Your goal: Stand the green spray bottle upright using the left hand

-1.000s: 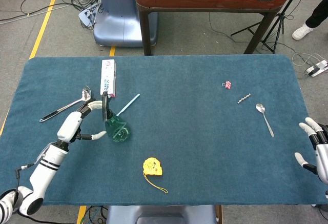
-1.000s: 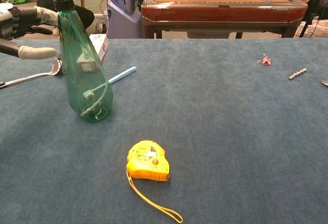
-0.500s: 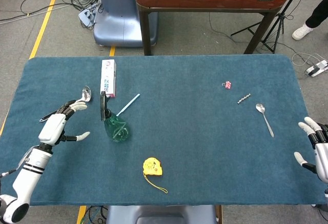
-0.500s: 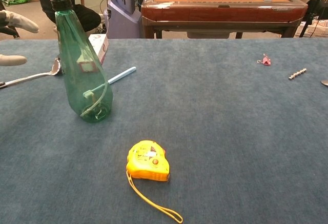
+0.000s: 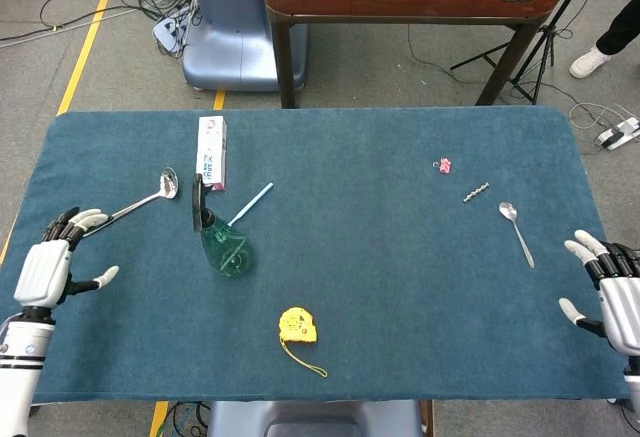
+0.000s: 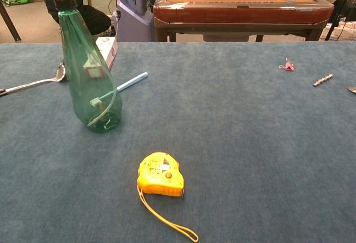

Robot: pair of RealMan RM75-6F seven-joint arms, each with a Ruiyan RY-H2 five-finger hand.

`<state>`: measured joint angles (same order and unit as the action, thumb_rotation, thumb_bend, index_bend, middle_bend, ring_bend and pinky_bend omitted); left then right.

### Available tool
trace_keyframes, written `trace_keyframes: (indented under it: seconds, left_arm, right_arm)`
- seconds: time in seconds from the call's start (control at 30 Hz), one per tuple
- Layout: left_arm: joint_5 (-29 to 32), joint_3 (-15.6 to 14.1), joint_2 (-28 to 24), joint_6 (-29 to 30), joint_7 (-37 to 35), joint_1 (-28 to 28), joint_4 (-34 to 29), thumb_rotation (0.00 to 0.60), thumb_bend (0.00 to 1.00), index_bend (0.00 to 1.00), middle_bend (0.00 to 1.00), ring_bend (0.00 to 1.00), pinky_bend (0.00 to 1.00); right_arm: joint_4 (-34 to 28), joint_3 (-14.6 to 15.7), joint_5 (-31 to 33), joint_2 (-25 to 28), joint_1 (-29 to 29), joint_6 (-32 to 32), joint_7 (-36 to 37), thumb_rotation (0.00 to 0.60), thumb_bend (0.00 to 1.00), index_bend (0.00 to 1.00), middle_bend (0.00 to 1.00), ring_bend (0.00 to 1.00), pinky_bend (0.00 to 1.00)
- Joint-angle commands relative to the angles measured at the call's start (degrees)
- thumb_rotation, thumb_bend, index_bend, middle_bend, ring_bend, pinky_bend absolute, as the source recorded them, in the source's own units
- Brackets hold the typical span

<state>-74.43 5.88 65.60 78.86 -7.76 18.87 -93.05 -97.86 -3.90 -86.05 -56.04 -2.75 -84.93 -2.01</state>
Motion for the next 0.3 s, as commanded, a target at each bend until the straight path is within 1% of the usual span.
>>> trace_keyframes:
  seconds: [0.03,0.3]
  left_arm:
    - [-0.4,-0.4,0.3,3.3,3.2,-2.5,-0.7,0.6,0.24,0.21,0.16,0.07,0.07]
    - [-2.2,-2.2,-0.9,7.1,7.3,-6.6,-4.0,0.6,0.24,0.21,0.16,0.07,0.07]
  right_arm:
    - [0.2,0.2,-0.2,0.0,-0.3,0.4,0.4,0.6,0.2,0.2,0.14,0.12,0.14]
    - [0.4,0.7,-0.9,-0.5,-0.9,1.5,1.9,0.6,0.2,0.2,0.14,0.12,0.14]
